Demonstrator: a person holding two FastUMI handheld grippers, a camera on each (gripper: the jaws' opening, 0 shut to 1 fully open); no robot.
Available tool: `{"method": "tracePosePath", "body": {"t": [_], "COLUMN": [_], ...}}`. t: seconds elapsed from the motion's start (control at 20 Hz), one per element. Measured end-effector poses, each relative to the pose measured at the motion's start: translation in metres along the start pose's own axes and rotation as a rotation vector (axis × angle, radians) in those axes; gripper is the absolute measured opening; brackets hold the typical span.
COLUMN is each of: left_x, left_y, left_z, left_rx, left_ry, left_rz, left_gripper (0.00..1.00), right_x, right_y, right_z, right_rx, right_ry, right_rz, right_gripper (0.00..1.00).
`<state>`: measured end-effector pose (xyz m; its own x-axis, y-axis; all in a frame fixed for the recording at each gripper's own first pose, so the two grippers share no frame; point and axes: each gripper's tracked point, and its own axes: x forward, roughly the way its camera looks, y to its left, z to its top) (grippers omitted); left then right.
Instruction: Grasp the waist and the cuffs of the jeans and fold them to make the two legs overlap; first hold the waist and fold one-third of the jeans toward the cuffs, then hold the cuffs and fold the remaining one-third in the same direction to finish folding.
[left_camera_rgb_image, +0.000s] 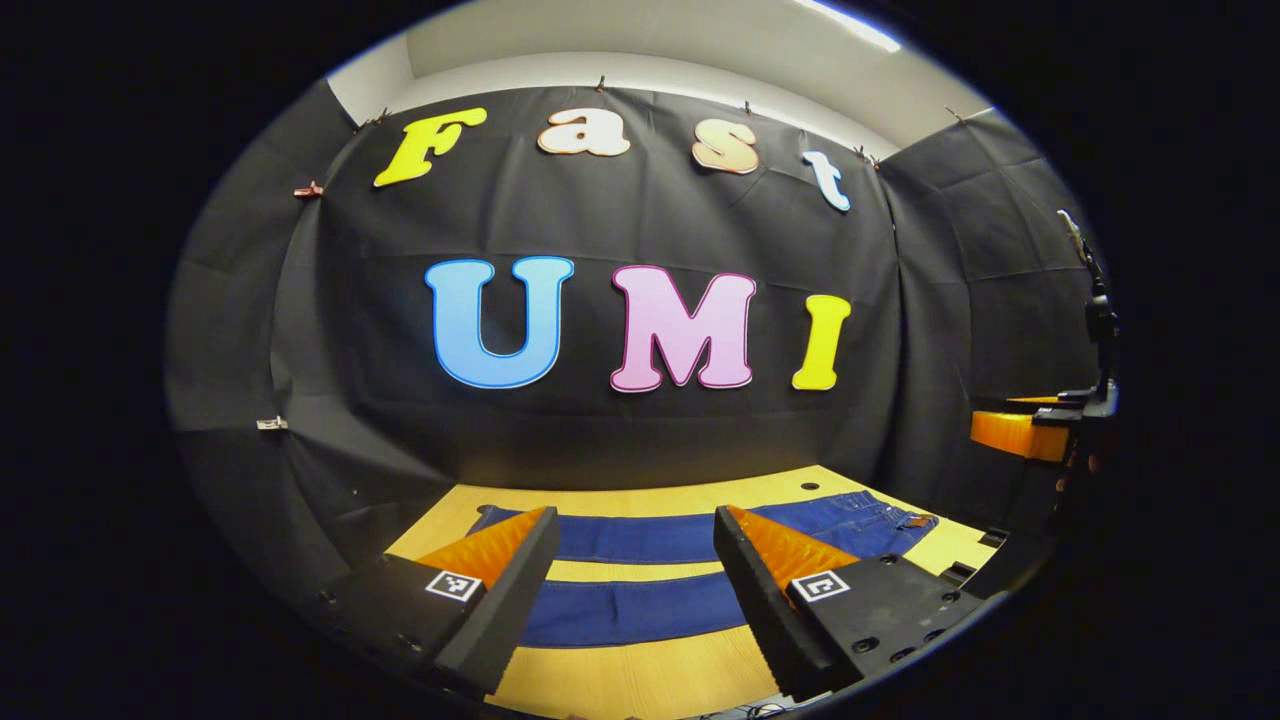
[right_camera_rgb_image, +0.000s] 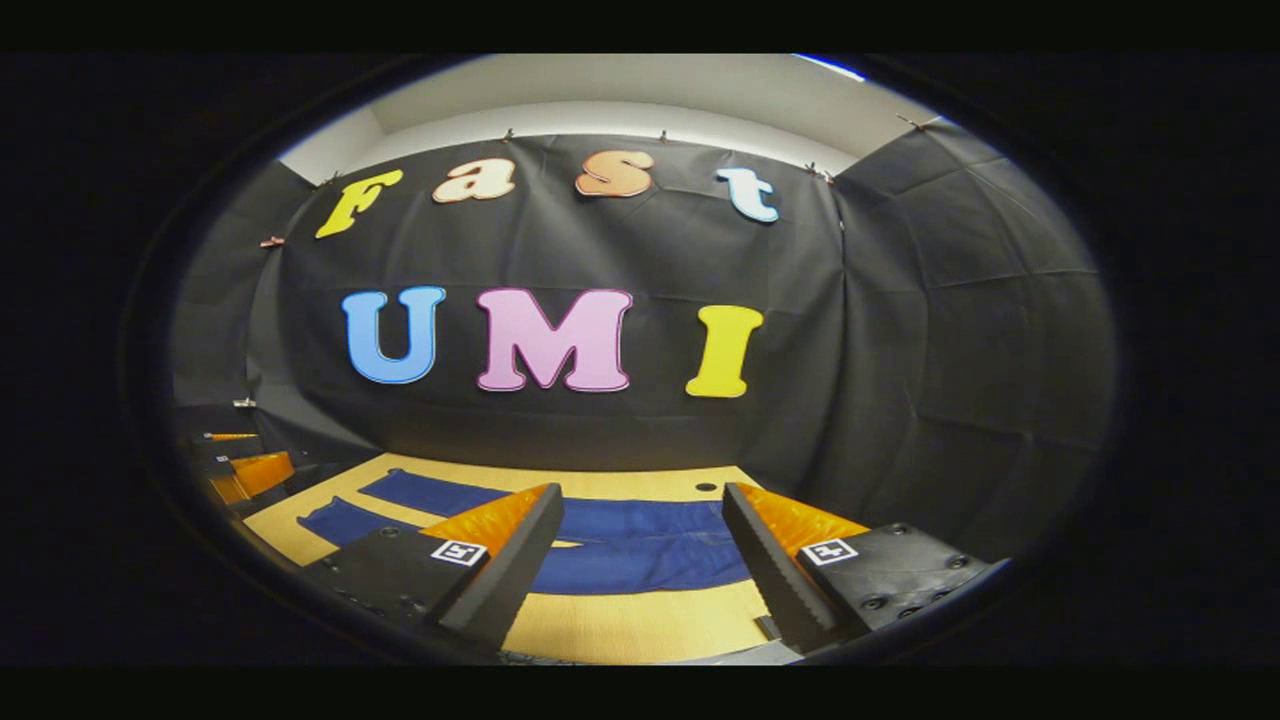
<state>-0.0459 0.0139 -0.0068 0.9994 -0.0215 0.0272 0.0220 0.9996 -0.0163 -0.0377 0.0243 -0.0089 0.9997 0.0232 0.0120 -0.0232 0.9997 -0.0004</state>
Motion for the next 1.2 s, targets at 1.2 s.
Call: {"method": "tracePosePath", "body": {"t": [1.2], "left_x": [0.016], "left_y": [0.159], "left_z": [-0.121], "left_rx": [0.358], "left_ry": [0.247], "left_rz": [-0.008], "left_gripper": [0.98], "right_x": [0.007], "right_y": [0.006], "right_z": [-0.009], "right_rx": [-0.045], "right_ry": [0.031], "right_rz": [0.006], "right_gripper": [0.95]}}
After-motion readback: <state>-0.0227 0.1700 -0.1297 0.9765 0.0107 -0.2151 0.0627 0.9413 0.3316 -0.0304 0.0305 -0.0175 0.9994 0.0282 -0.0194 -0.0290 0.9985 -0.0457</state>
